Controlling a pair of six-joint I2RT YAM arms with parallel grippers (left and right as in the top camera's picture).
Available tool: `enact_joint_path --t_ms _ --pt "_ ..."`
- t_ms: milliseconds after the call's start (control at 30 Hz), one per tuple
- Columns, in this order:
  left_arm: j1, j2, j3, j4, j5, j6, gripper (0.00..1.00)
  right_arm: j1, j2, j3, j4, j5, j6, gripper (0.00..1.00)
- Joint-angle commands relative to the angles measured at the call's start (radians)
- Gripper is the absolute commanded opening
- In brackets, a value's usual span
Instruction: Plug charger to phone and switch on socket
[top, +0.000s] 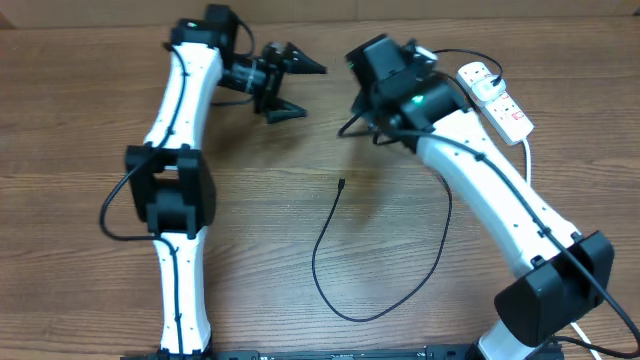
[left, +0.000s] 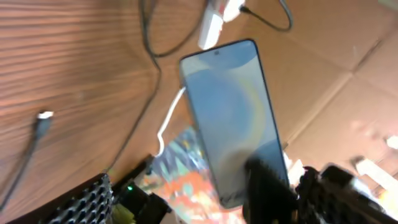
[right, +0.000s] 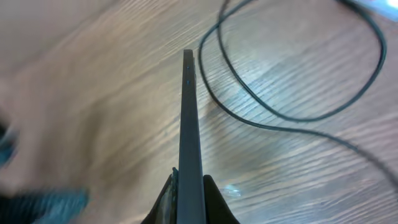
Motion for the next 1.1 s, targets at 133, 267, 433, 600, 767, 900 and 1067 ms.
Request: enact_joint_path --t_ms 133,267,433,600,767,900,1067 --pt "-0.023 -0.179 0.026 -0.01 -0.127 -0.202 0.76 -0.132 -0.008 0.04 0.163 -0.542 0.426 0.04" --pt "-0.042 -0.175 0.026 -0.006 -0.141 -0.348 0.74 -0.151 -0.008 0.04 0.265 -0.759 0.634 0.04" --pt "-0.048 -0.175 0.026 0.03 -0.142 -0.442 0.71 -0.151 -0.008 0.039 0.267 -0.755 0.774 0.04" --pt "-0.047 -0.175 0.026 0.05 -0.145 -0.527 0.7 -0.139 -0.008 0.039 0.288 -0.76 0.864 0.04" --pt "-0.048 -0.175 0.026 0.05 -0.163 -0.604 0.66 -0.132 -0.008 0.039 0.286 -0.762 0.956 0.04" --pt "-0.048 -0.176 0.026 0.05 -0.158 -0.69 0.64 -0.124 -0.008 0.039 0.269 -0.753 1.072 0.04" --pt "-0.048 -0.175 0.026 0.05 -0.159 -0.754 0.59 -0.096 -0.008 0.039 0.284 -0.684 1.088 0.04"
